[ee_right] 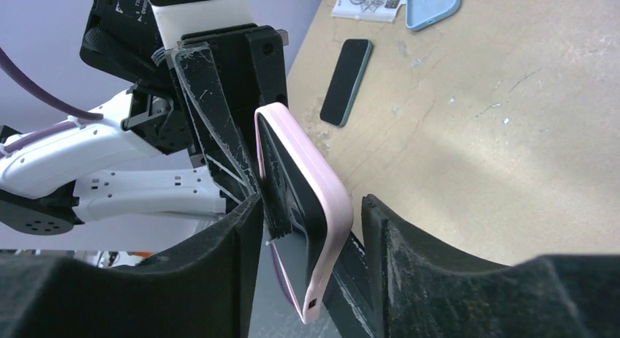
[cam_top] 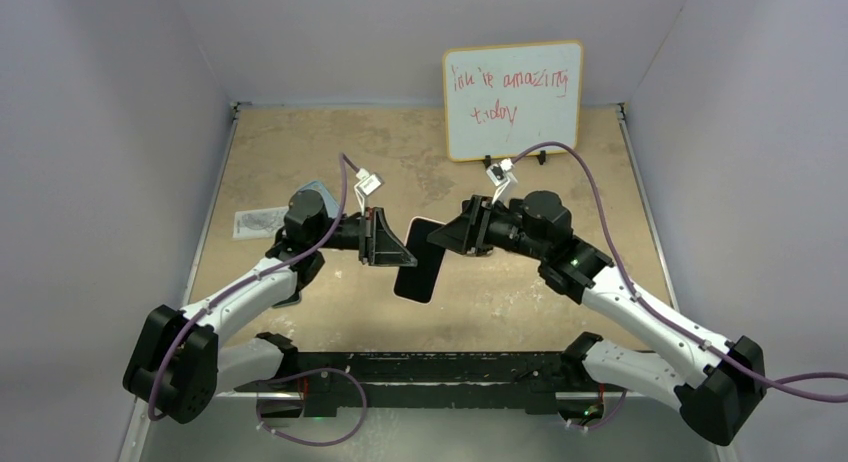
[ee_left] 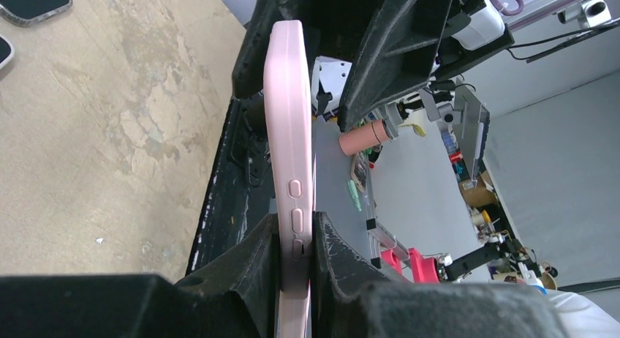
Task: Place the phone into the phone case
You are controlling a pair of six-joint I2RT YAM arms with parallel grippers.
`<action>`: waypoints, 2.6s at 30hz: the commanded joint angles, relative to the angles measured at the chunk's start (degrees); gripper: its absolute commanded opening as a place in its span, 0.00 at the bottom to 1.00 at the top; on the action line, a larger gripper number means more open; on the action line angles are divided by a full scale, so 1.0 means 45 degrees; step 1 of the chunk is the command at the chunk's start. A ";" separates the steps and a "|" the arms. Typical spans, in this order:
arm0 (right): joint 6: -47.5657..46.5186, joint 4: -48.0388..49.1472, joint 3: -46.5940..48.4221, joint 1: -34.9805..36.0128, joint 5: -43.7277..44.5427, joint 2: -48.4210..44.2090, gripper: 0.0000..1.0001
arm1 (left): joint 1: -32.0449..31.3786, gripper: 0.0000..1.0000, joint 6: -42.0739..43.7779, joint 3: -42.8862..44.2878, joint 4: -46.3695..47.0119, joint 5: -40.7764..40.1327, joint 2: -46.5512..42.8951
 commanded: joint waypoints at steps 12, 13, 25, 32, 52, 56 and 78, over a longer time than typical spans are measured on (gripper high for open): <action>-0.0628 -0.0401 0.0542 -0.0072 0.0714 -0.0685 0.00 | -0.0013 0.00 0.3141 0.0988 -0.4269 -0.1351 0.0036; -0.0725 -0.0478 0.0577 -0.0067 0.0779 -0.0681 0.00 | -0.0009 0.00 0.3303 0.1042 -0.4477 -0.1435 0.0060; -0.0542 -0.0476 0.0376 -0.0066 0.0966 -0.0905 0.28 | -0.0013 0.00 0.3033 0.1120 -0.4260 -0.1211 0.0149; 0.0001 0.0482 -0.0286 -0.0071 0.0470 -0.0619 0.07 | -0.0013 0.00 0.2194 0.0944 -0.3165 -0.1037 0.0182; -0.0022 -0.0927 -0.0626 -0.0059 0.1705 -0.1215 0.93 | 0.0138 0.00 0.3670 0.2125 -0.6365 -0.4291 0.0931; -0.0201 -0.1427 -0.0576 -0.0066 0.2079 -0.1491 0.99 | 0.0386 0.00 0.3556 0.2733 -0.6621 -0.5798 0.2272; -0.0973 -0.2902 -0.0841 -0.0076 0.2602 -0.2761 0.99 | 0.0553 0.20 0.2508 0.6246 -0.4363 -0.6977 0.9822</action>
